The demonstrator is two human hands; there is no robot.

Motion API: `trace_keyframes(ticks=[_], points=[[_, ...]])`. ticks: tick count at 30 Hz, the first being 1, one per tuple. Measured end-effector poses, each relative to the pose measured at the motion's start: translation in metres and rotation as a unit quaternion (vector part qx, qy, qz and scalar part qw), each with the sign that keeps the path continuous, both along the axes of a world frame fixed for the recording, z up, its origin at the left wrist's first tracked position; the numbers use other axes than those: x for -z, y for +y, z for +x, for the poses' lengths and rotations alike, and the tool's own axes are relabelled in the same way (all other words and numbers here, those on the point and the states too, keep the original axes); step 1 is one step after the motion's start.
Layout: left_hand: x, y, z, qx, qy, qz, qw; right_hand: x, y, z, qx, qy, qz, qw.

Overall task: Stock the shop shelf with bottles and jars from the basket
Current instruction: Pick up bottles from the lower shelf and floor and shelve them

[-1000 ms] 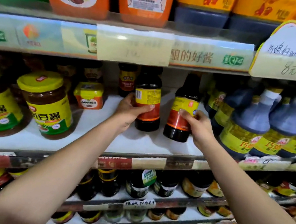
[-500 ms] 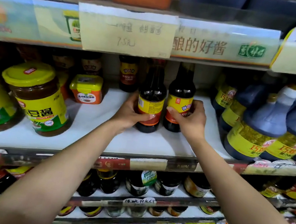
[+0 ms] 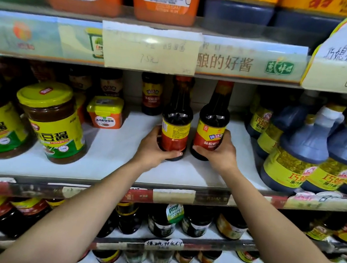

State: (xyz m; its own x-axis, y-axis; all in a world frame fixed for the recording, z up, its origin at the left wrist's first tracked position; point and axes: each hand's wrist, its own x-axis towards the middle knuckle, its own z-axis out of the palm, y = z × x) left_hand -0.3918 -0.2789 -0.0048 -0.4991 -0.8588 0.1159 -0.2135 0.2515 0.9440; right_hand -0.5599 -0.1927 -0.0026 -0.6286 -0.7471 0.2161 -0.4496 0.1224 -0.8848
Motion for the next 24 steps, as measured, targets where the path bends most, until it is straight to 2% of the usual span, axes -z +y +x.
trace_keyframes(ticks=[8,11,15,20,24], points=[[0.010,-0.010,0.006,0.017,0.009,0.013,1.000,0.000,-0.032,-0.027,0.056,0.011,-0.007,0.998],[0.015,-0.016,0.004,0.015,0.036,0.017,0.999,0.004,-0.042,-0.039,0.041,0.009,-0.011,0.999],[0.018,-0.020,0.003,0.026,0.052,0.027,0.998,0.008,-0.046,-0.056,-0.002,0.007,0.028,1.000],[0.022,-0.022,0.004,0.038,0.047,0.021,0.998,0.006,-0.073,-0.066,0.048,0.014,0.045,0.998],[0.022,-0.024,0.005,0.052,0.044,0.021,0.997,0.004,-0.098,-0.076,0.045,0.010,0.067,0.997]])
